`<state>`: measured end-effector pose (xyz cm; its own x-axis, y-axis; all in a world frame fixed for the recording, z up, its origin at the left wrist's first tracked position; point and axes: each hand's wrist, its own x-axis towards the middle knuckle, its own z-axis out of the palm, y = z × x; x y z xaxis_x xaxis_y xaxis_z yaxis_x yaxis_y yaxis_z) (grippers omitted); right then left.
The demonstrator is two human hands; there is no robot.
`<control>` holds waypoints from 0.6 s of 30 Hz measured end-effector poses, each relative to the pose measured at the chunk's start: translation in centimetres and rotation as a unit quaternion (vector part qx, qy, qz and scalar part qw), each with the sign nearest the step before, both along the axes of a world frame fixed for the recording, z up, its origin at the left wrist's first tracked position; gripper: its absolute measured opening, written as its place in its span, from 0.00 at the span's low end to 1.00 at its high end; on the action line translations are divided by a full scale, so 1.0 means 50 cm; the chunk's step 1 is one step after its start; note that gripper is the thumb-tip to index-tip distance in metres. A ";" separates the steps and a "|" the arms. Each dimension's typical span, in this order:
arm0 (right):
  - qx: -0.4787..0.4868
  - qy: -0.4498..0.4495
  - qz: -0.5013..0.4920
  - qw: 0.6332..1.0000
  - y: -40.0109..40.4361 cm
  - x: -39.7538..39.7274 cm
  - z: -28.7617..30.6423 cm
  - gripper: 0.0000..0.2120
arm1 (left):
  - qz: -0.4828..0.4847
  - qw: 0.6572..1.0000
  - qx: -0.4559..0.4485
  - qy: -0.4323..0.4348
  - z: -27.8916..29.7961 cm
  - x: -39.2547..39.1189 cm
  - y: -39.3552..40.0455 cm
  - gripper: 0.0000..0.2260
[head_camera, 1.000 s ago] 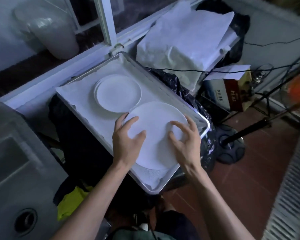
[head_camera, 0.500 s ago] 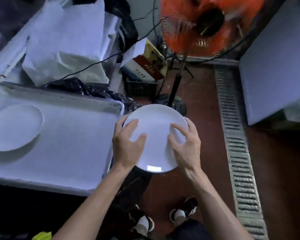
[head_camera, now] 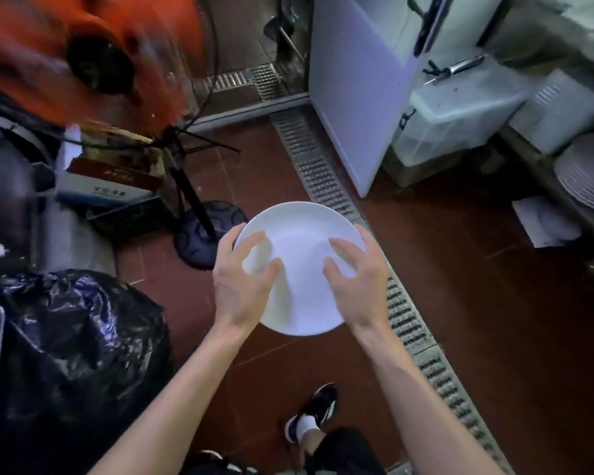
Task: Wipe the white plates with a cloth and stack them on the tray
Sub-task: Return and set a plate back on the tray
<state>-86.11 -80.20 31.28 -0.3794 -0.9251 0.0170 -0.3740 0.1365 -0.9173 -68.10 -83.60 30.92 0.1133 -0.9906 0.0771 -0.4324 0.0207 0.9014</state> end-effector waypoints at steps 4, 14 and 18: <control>-0.029 0.034 -0.073 0.996 0.010 -0.162 0.013 0.13 | -0.060 0.998 -0.015 0.002 0.012 -0.171 -0.029 0.19; 0.011 0.037 -0.249 0.968 0.094 -0.453 0.021 0.14 | -0.241 0.970 -0.016 0.002 0.003 -0.521 -0.067 0.18; 0.028 0.034 -0.312 0.949 0.106 -0.553 0.016 0.14 | -0.306 0.952 0.003 0.001 -0.009 -0.658 -0.092 0.18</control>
